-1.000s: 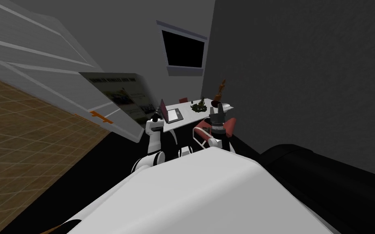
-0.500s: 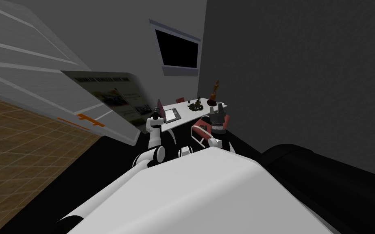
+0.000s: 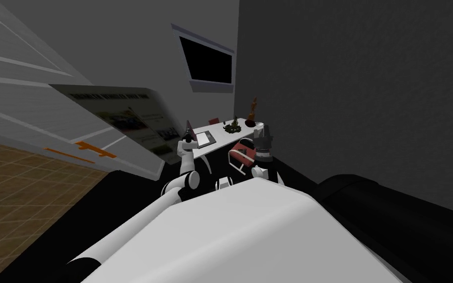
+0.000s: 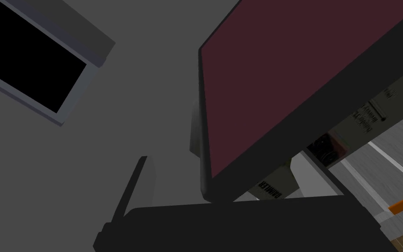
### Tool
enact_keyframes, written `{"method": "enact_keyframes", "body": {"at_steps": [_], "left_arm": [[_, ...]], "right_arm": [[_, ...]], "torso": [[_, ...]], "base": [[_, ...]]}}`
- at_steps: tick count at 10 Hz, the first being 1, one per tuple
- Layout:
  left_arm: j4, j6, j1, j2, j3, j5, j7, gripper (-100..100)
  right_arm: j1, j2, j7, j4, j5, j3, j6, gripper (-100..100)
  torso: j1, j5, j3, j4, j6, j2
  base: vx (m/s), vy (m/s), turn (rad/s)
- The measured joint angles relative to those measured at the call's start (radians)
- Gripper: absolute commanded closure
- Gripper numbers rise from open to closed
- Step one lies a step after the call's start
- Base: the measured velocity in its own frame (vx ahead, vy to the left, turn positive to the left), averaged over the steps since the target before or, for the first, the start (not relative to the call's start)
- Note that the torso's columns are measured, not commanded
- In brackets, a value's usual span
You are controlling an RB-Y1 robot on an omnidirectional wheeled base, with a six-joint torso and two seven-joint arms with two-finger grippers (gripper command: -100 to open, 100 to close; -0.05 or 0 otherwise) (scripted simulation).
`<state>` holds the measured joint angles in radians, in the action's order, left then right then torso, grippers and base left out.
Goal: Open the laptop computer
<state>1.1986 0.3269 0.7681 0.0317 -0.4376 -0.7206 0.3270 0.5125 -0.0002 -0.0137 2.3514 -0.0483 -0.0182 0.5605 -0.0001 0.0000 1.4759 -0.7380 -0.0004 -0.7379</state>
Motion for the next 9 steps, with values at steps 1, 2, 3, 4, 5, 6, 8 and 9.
{"method": "enact_keyframes", "body": {"at_steps": [1, 2, 3, 4, 5, 6, 8, 9], "left_arm": [[-0.027, -0.006, 0.01, 0.0, -0.01, -0.012, -0.007, -100], [-0.03, -0.007, 0.011, 0.0, -0.011, -0.013, -0.008, 100], [-0.011, -0.001, -0.01, 0.0, 0.013, 0.009, 0.004, 100], [0.022, 0.008, -0.027, -0.001, 0.035, 0.033, 0.019, 100], [0.043, 0.019, -0.046, 0.0, 0.058, 0.053, 0.035, 100], [0.082, 0.029, -0.075, 0.0, 0.079, 0.08, 0.049, 100], [0.144, 0.058, -0.121, -0.008, 0.13, 0.142, 0.084, 100], [0.169, 0.063, -0.135, -0.006, 0.137, 0.153, 0.089, 100]], "right_arm": [[0.0, 0.0, 0.0, 0.0, 0.0, 0.0, 0.0, 0], [0.0, 0.0, 0.0, 0.0, 0.0, 0.0, 0.0, 0], [0.0, 0.0, 0.0, 0.0, 0.0, 0.0, 0.0, 0], [0.0, 0.0, 0.0, 0.0, 0.0, 0.0, 0.0, 0], [0.001, 0.0, 0.0, 0.0, 0.0, 0.0, 0.0, 0], [0.0, 0.0, 0.0, 0.0, 0.0, 0.0, 0.0, 0], [0.0, 0.0, 0.0, 0.0, 0.0, 0.0, 0.0, 0], [0.0, 0.0, 0.0, 0.0, 0.0, 0.0, 0.0, 0]], "torso": [[0.0, 0.0, 0.001, 0.001, 0.0, 0.002], [0.0, 0.0, 0.002, 0.001, 0.0, 0.003], [0.0, 0.0, 0.003, 0.002, -0.002, 0.005], [0.003, 0.003, 0.004, 0.005, -0.003, 0.006], [0.004, 0.003, 0.005, 0.006, -0.001, 0.008], [0.005, 0.003, 0.005, 0.007, 0.0, 0.007], [0.006, 0.004, 0.006, 0.007, 0.0, 0.008], [0.004, 0.003, 0.005, 0.006, 0.002, 0.007]], "base": [[-0.015, 0.007, 0.005], [0.061, -0.006, 0.222], [0.099, -0.042, 0.117], [0.11, -0.063, 0.232], [0.083, -0.047, 0.144], [0.091, -0.025, 0.205], [0.049, -0.017, 0.072], [0.057, -0.009, 0.18]]}}
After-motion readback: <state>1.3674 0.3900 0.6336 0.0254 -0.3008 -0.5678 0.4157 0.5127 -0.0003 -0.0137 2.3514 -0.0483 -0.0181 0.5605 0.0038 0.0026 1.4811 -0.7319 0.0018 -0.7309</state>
